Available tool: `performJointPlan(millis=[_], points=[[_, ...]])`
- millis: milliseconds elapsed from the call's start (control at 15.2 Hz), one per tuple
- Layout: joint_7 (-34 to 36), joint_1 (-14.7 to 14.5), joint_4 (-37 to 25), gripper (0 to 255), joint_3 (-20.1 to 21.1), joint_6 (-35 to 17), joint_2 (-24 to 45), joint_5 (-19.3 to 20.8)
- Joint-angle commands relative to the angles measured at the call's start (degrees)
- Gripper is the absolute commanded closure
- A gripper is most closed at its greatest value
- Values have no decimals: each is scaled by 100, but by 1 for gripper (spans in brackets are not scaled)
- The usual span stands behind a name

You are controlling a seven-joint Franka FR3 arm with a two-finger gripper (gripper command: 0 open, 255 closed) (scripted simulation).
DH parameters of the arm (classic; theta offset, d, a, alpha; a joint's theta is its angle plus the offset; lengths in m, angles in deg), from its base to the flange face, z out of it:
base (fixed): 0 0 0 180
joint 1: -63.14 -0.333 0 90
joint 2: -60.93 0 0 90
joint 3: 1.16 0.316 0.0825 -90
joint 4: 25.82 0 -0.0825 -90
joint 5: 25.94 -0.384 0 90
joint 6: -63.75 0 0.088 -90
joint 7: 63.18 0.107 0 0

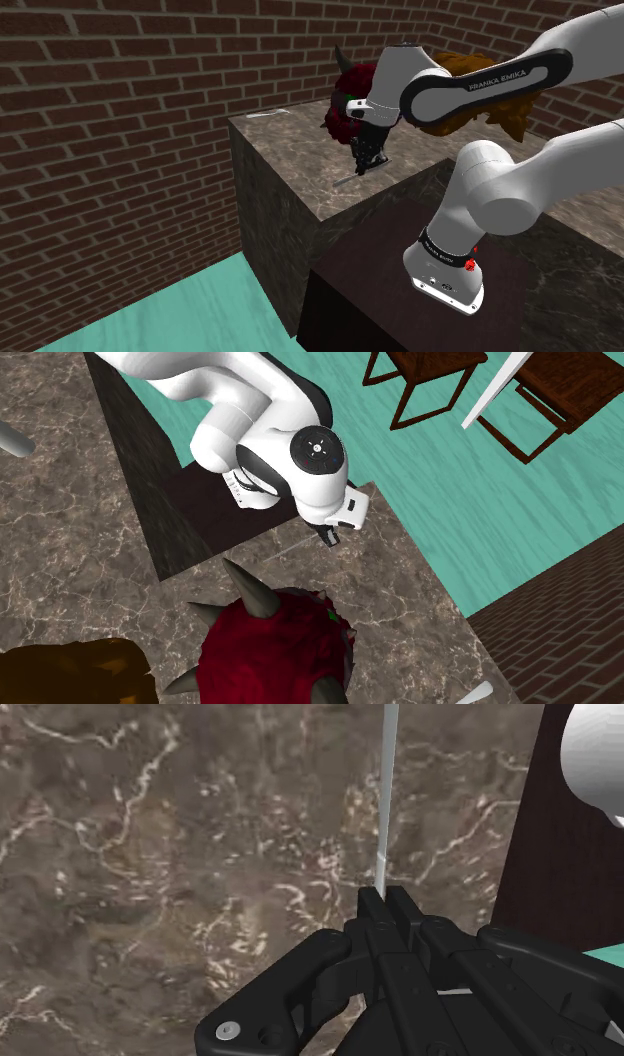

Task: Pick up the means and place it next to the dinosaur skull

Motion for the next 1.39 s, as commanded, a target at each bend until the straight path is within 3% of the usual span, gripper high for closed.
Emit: performJointPlan(millis=[0, 1320], points=[[3, -25, -109, 255, 58, 194, -88, -60], [18, -234, -1401, 255, 593, 1952, -578, -579]])
